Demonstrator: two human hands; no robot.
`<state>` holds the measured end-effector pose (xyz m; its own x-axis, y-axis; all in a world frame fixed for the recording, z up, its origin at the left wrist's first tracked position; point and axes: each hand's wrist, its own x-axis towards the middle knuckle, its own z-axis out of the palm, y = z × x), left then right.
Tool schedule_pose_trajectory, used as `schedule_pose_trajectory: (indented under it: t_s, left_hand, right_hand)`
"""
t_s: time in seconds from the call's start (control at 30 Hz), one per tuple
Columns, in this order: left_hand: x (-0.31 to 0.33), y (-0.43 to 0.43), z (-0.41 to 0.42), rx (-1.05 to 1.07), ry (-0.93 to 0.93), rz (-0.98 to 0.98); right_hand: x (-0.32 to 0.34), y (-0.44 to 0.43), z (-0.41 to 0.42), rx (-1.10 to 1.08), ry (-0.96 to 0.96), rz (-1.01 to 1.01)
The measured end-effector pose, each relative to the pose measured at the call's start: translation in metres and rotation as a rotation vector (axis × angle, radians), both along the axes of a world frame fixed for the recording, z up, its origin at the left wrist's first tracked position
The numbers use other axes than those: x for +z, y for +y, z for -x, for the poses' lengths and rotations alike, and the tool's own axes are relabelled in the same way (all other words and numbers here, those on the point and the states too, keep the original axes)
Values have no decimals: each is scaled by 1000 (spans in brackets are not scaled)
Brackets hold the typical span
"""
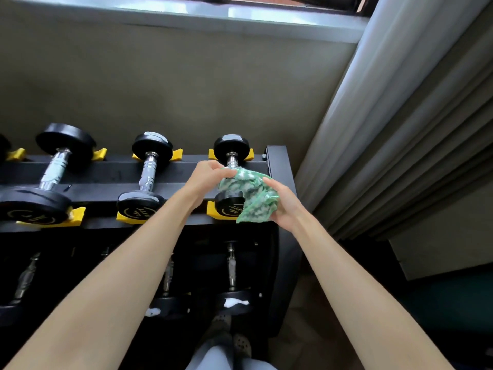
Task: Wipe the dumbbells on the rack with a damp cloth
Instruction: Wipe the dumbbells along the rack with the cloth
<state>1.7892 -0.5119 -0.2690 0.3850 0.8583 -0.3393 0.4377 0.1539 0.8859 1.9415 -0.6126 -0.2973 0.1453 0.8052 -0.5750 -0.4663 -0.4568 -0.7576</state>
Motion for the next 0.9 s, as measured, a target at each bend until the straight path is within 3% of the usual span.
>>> schedule_pose_trajectory:
  t_s: [0.33, 0.4, 0.5, 0.63, 0.83, 0.9]
  left_hand:
    - [4, 48, -7, 41, -56, -27]
    - [8, 58, -9, 30, -132, 104]
    - [18, 66, -14, 3, -265, 452]
    - [13, 78, -21, 208, -562, 822]
    - [6, 82, -23, -4, -542, 993]
    - [8, 84, -22, 12, -502, 989]
  right_hand:
    - [16, 25, -21, 197, -119, 128]
    - [20, 30, -22, 158, -58, 81]
    - [23, 41, -17, -39, 148, -43]
    - [23, 57, -8, -226, 334, -132]
    - [27, 76, -16, -307, 486, -279]
    - [26, 77, -22, -331, 519, -287]
